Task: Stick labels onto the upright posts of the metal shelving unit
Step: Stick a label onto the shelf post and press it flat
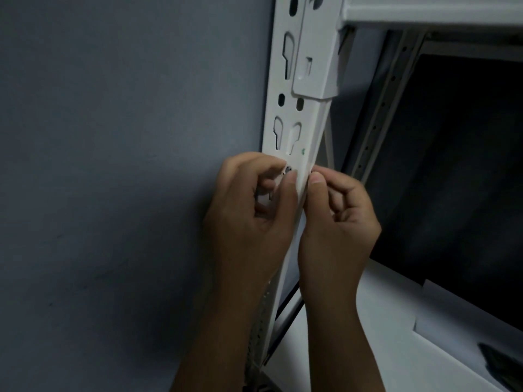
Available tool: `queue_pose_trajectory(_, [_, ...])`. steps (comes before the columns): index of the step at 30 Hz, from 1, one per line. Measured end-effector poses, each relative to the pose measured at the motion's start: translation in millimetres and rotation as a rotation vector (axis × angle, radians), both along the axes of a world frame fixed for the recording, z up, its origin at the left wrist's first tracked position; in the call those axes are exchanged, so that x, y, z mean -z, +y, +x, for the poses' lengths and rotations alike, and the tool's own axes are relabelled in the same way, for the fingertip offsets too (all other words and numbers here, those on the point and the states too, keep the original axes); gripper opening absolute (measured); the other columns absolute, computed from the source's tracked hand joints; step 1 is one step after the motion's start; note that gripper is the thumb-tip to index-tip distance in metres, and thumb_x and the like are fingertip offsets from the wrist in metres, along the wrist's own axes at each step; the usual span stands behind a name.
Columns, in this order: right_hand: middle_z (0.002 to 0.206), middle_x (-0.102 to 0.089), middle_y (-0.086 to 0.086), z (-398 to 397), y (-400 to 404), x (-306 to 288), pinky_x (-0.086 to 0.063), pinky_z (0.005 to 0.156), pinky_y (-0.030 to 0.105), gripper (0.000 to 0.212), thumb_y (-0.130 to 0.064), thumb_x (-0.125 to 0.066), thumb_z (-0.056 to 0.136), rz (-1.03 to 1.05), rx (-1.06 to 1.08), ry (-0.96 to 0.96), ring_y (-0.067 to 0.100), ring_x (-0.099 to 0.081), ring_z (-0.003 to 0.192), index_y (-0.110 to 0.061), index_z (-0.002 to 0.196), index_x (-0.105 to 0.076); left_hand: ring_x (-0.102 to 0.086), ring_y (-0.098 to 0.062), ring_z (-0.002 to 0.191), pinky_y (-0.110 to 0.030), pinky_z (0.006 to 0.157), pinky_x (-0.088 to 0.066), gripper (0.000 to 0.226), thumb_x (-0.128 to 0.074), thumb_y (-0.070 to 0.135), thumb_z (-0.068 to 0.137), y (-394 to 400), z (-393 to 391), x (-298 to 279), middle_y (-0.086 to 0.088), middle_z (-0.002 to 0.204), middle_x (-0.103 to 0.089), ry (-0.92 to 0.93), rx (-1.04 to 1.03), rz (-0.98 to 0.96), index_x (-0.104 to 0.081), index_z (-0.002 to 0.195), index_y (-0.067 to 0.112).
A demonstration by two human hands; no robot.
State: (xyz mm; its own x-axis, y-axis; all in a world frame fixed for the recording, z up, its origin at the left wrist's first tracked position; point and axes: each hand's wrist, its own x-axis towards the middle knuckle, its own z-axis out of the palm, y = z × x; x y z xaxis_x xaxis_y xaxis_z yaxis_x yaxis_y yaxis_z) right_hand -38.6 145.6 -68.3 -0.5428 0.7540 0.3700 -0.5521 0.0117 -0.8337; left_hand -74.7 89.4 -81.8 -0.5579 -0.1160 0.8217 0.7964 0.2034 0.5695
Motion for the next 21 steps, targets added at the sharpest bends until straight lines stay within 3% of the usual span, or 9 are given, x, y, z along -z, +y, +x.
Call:
queue_pose_trajectory(11, [0.074, -0.070, -0.007, -1, 0, 2, -0.052, 0.071, 0.011, 0.014, -0.005, -0.062, 0.090, 0.022, 0.037, -0.008, -0.001, -0.067, 0.073, -0.018, 0.086, -0.067, -0.063, -0.017, 0.085, -0.028, 0.073, -0.053, 0.013, -0.065, 0.013, 0.089, -10, -5, 3, -0.009, 0.097, -0.066, 0.137, -0.182, -0.192, -0.070, 0.096, 0.003])
queue_pose_trajectory(21, [0.079, -0.070, -0.006, -1, -1, 2, -0.053, 0.074, 0.012, 0.014, -0.005, -0.061, 0.090, 0.044, 0.043, -0.012, -0.001, -0.067, 0.076, -0.018, 0.088, -0.066, -0.066, -0.021, 0.087, -0.031, 0.076, -0.055, 0.014, -0.065, 0.010, 0.090, -10, -8, 8, -0.010, 0.098, -0.070, 0.281, -0.242, -0.233, -0.072, 0.098, 0.000])
